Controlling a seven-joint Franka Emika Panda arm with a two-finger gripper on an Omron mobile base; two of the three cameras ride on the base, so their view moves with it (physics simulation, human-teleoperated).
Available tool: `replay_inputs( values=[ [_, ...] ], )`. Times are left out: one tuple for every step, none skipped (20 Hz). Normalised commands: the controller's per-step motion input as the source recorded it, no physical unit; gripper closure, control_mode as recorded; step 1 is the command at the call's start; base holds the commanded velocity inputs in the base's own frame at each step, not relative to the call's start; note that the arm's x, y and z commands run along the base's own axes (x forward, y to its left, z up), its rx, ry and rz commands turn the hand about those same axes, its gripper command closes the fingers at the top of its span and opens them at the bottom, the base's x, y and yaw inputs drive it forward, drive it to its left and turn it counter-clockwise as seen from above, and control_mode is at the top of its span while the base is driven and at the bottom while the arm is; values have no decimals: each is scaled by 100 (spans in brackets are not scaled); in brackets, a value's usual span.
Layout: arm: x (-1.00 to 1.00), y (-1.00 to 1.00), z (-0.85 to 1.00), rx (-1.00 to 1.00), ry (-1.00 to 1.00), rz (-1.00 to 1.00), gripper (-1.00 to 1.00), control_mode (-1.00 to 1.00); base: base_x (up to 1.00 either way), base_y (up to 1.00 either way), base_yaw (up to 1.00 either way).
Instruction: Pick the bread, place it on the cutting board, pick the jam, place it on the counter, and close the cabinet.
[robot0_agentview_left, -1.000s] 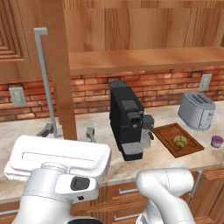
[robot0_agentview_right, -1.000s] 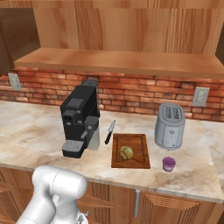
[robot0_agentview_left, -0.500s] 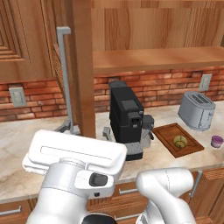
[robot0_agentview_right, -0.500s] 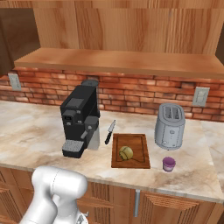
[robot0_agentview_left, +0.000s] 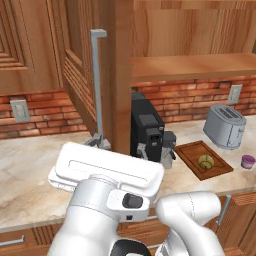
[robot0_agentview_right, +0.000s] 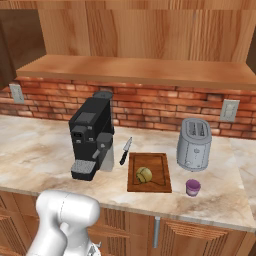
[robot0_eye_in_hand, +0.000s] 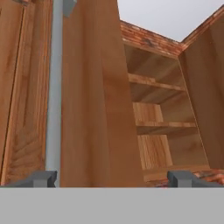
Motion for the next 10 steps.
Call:
replay_inputs(
  values=[
    [6,-31,0,0,-4,-6,-100,-100,0,0,0],
    [6,-31,0,0,-3,-7,-100,-100,0,0,0],
    [3,-29,0,0,-3,-8,-100,-100,0,0,0],
    [3,-29,0,0,-3,-8,-100,-100,0,0,0],
    [1,-33,0,0,-3,-10,-100,-100,0,0,0],
    [0,-32,0,0,-2,-12,-100,-100,0,0,0],
    [0,-31,0,0,-2,-12,-100,-100,0,0,0],
    [1,-29,0,0,-2,-11,-100,-100,0,0,0],
    [1,-29,0,0,-1,-11,-100,-100,0,0,0],
    [3,-29,0,0,-1,-11,-100,-100,0,0,0]
  ],
)
